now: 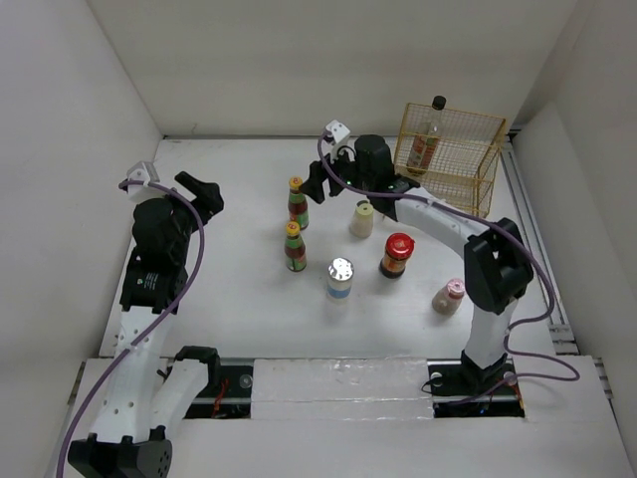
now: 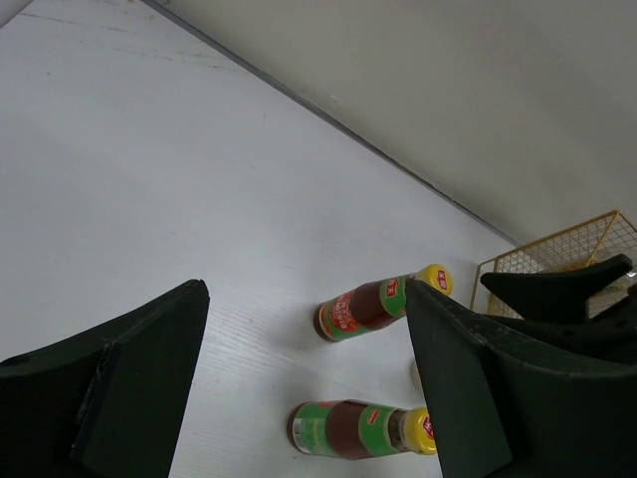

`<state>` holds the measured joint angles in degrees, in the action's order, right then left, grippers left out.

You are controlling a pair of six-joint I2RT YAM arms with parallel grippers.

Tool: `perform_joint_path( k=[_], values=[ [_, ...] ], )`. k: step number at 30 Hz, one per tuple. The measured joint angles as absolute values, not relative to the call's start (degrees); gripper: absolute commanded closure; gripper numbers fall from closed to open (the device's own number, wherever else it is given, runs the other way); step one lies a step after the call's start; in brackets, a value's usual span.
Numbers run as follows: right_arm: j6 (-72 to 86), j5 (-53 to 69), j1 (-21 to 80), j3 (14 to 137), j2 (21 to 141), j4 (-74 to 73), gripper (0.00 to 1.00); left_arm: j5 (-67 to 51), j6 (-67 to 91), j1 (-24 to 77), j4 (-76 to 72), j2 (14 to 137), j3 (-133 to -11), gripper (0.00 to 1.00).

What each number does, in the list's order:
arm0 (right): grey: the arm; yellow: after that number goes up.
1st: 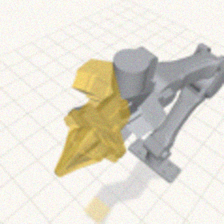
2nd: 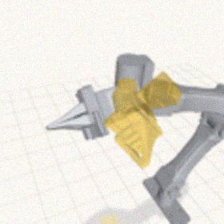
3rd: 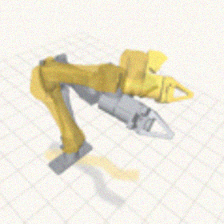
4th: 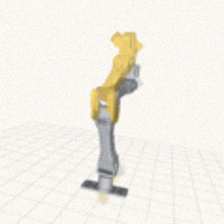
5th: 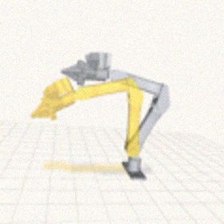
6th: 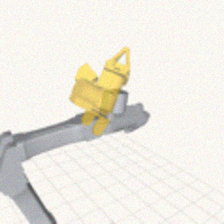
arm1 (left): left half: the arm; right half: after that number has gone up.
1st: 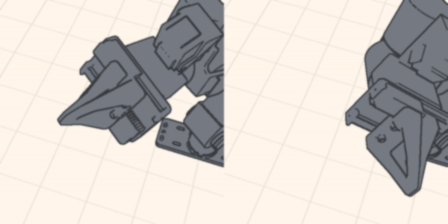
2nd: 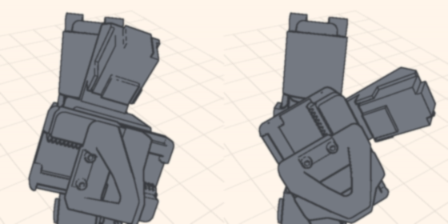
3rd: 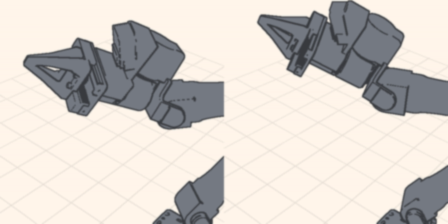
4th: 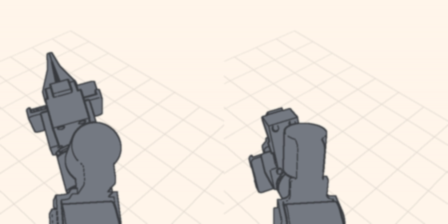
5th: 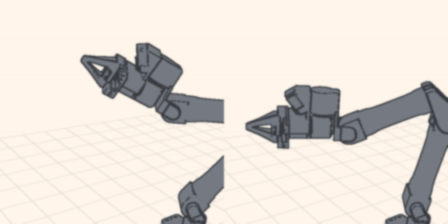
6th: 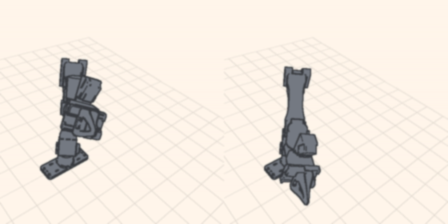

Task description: Organize the condiment bottles

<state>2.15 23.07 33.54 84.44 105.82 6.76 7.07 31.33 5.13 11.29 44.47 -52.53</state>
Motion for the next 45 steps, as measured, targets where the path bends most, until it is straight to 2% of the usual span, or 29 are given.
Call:
perform_joint_path(
  k=[9, 14, 17, 18, 19, 22, 23, 26, 30, 37, 45],
  values=[
    [0.80, 22.63, 34.37, 91.64, 113.67, 4.14, 0.19, 6.66, 31.33, 5.13, 10.90, 44.47, -52.53, 0.24],
    [-0.16, 22.57, 35.77, 93.34, 115.04, 3.36, 0.23, 6.61, 31.33, 5.13, 10.90, 44.47, -52.53, 0.24],
    [-0.43, 22.55, 36.27, 94.78, 116.29, 3.29, 0.33, 6.59, 31.33, 5.13, 10.90, 44.47, -52.53, 0.24],
    [-0.47, 22.55, 36.40, 95.33, 116.73, 3.16, 0.38, 6.57, 31.33, 5.13, 10.90, 44.47, -52.53, 0.24],
    [-0.54, 22.48, 36.47, 95.92, 117.23, 3.25, 0.49, 6.52, 31.33, 5.13, 10.90, 44.47, -52.53, 0.24],
    [-0.62, 22.26, 36.53, 96.97, 118.54, 3.46, 0.62, 6.48, 31.33, 5.13, 10.87, 44.47, -52.53, 0.24],
    [-0.62, 21.98, 36.56, 97.27, 118.69, 3.55, 0.69, 6.48, 31.33, 5.13, 10.87, 44.47, -52.53, 0.24],
    [-0.58, 21.45, 36.73, 97.54, 118.78, 3.38, 0.80, 6.48, 31.33, 5.13, 10.87, 44.47, -52.53, 0.24],
    [-0.27, 20.73, 36.84, 97.56, 118.65, 3.38, 0.85, 6.31, 31.33, 5.13, 10.87, 44.47, -52.53, 0.24],
    [0.27, 17.93, 36.80, 97.58, 116.22, 1.23, 0.88, 6.15, 31.33, 5.13, 10.87, 44.47, -52.53, 0.24],
    [1.41, 17.39, 33.26, 98.28, 104.47, 0.43, 0.88, 6.07, 31.33, 5.13, 10.87, 44.47, -52.53, 0.24]
  ],
)
